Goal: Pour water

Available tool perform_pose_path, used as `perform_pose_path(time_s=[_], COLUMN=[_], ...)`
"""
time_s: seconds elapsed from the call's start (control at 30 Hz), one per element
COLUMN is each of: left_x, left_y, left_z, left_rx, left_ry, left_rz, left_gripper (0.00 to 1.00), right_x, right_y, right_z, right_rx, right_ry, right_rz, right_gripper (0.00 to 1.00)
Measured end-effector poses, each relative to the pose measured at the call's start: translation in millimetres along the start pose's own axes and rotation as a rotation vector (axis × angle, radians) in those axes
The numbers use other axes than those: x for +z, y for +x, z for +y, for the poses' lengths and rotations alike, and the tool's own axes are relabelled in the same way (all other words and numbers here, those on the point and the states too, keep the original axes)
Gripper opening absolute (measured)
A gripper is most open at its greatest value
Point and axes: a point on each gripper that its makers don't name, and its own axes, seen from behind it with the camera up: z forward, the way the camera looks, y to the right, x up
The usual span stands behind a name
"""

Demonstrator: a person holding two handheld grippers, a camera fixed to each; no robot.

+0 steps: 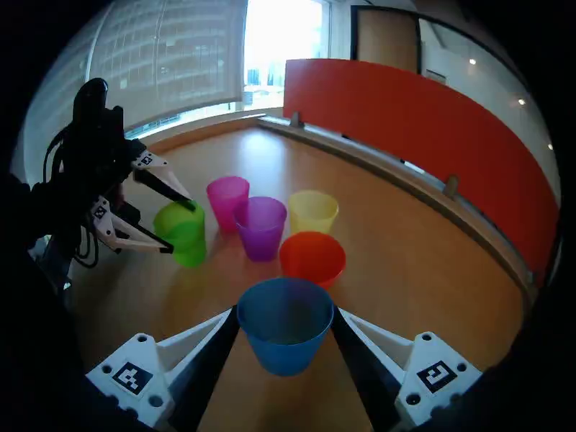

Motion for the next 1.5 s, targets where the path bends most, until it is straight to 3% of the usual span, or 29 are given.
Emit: perform_pose_path(time_s=[0.5,1.0,1.5], left_x=[-0.7,-1.1,-5.7], left_y=[-7.6,-11.4,-15.6], left_z=[-1.7,-5.1,-7.5], left_rx=[0.014,-0.006,-0.009], left_ry=[-0.007,-0.007,-0.002], left_rz=[-0.037,-0.043,-0.055], left_gripper=[0.89,0.89,0.9], right_x=[7.6,13.0,6.9], right_y=[-7.4,-18.8,-24.9], right_z=[1.0,3.4,5.4], right_rx=[-0.018,0.004,0.007], right_ry=[0.01,0.008,-0.005], right_rz=[-0.025,-0.036,-0.034], right_gripper=[0.93,0.93,0.95])
